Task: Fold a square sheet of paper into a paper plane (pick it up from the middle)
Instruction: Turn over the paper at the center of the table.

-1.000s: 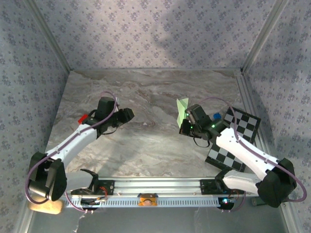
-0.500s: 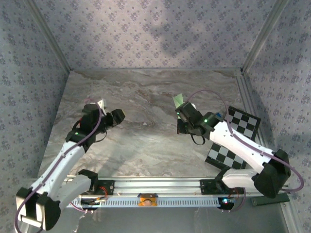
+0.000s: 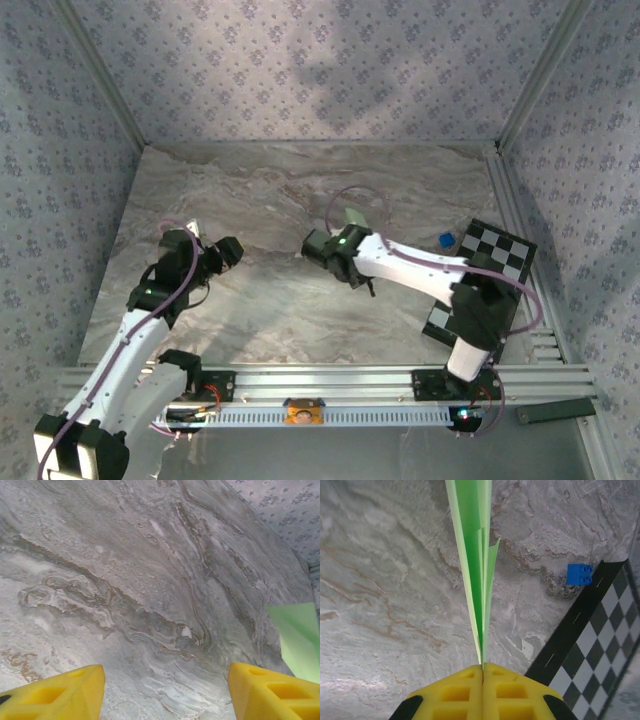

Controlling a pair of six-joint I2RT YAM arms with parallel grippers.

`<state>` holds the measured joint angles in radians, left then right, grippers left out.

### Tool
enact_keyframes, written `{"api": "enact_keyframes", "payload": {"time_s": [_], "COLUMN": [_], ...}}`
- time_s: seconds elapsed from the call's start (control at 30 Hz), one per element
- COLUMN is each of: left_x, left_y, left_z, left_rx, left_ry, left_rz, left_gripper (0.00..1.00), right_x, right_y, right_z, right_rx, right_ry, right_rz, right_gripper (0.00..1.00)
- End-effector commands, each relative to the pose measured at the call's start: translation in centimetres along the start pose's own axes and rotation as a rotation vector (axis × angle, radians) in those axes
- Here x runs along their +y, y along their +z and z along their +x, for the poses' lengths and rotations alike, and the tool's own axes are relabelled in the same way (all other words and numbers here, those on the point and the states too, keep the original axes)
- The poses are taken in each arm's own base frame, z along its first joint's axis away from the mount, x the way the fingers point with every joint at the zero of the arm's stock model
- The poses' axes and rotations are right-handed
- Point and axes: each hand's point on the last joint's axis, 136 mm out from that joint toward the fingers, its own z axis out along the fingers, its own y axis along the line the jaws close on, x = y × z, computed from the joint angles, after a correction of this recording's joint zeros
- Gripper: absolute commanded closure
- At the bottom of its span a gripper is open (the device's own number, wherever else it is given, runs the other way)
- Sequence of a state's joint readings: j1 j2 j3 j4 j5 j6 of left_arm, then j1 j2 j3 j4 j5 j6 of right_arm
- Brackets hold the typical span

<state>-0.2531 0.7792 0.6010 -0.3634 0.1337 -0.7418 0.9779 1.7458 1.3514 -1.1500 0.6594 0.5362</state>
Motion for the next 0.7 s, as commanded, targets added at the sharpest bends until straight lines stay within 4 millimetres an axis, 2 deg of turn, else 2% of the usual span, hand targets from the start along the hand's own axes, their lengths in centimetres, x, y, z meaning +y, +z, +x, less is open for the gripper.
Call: {"api": "enact_keyframes", "payload": {"time_s": [0.0,0.13,0.23,0.33,0.37,0.43,0.53,0.6,0.67], "left_x": [0.7,0.9,0.9,0.5,0.3,0.1,0.0,-0.1,-0.7], "left_y": [-0.8,-1.5,-1.8,-1.8,-1.8,-1.8,-2.0,-2.1,-2.2], "left_z": [0.0,0.3,0.5,1.0,1.2,1.5,1.7,1.8,2.1], "left_rx": [0.000,0.002,0.006,0.035,0.045,0.064,0.077,0.086,0.110], "left_ry": [-0.017,-0.017,-0.011,-0.010,-0.014,-0.015,-0.010,-0.010,-0.001], "left_rz": [-0.036,-0.033,-0.026,-0.006,0.006,0.021,0.023,0.029,0.055], "left_gripper": [0.34,0.34,0.32,0.32,0.32,0.31,0.31,0.31,0.30], "right_x": [1.7,6.8,9.6,11.9,12.4,13.1,13.3,12.8,10.9], "right_y": [0.1,0.8,0.8,-0.3,-0.9,-1.8,-2.4,-3.4,-4.5], "right_z": [-0.1,0.1,-0.2,-1.0,-1.4,-2.0,-2.5,-2.8,-3.1], "right_rx": [0.009,0.033,0.045,0.022,0.007,-0.018,-0.016,-0.042,-0.081], "right_ry": [-0.114,-0.163,-0.134,-0.092,-0.075,-0.047,-0.005,0.024,0.093], "right_rz": [0.046,-0.058,-0.166,-0.316,-0.358,-0.438,-0.525,-0.560,-0.558], "right_gripper": [0.99,0.96,0.91,0.82,0.75,0.68,0.66,0.65,0.65]}}
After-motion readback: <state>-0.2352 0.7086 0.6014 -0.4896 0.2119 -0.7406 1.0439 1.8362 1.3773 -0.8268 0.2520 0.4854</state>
